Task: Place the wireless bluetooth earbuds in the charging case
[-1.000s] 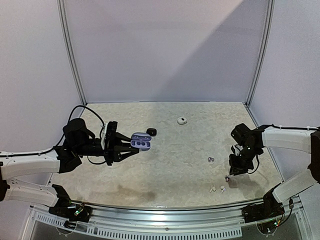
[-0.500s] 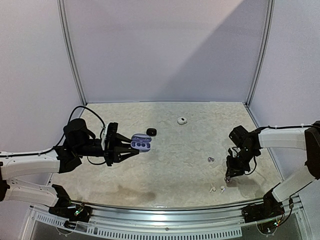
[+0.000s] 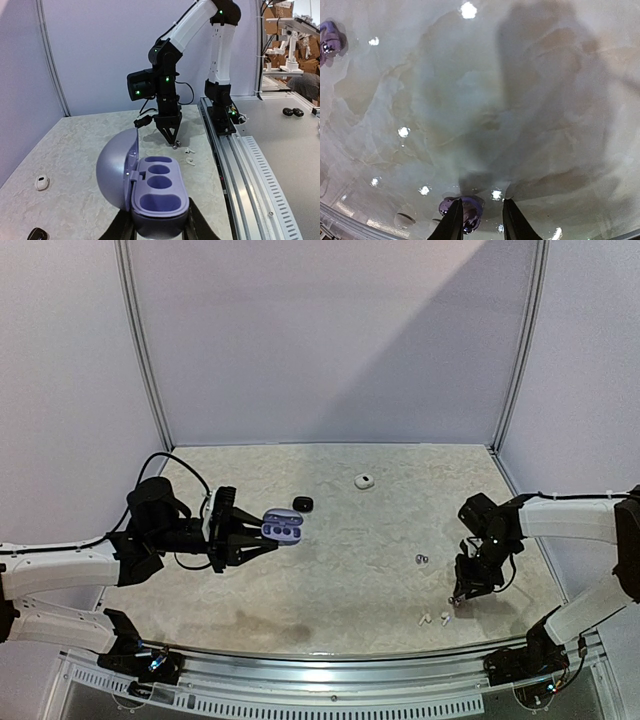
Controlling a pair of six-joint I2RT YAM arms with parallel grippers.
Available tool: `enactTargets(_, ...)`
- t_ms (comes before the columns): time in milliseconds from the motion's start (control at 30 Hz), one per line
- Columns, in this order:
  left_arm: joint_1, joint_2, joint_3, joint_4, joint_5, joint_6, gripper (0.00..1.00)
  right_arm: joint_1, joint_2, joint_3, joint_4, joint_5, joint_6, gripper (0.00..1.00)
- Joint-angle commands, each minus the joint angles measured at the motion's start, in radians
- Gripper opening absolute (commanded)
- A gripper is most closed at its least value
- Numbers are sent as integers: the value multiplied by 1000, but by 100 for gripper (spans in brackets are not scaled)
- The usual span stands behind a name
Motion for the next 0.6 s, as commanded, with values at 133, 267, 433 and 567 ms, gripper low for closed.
enactTargets(133, 3, -4, 10, -13, 6, 20, 0, 6, -41, 45, -68, 59, 62, 27)
enactTargets(267, 3, -10, 5, -17, 4, 19, 0, 6, -36, 10, -23, 22, 86, 26)
enactTargets(433, 3, -12, 6, -19, 3, 23, 0, 6, -13, -13, 8, -16, 100, 24)
enactTargets(567, 5, -13, 8, -23, 1, 24, 0, 9, 4, -27, 18, -36, 104, 23)
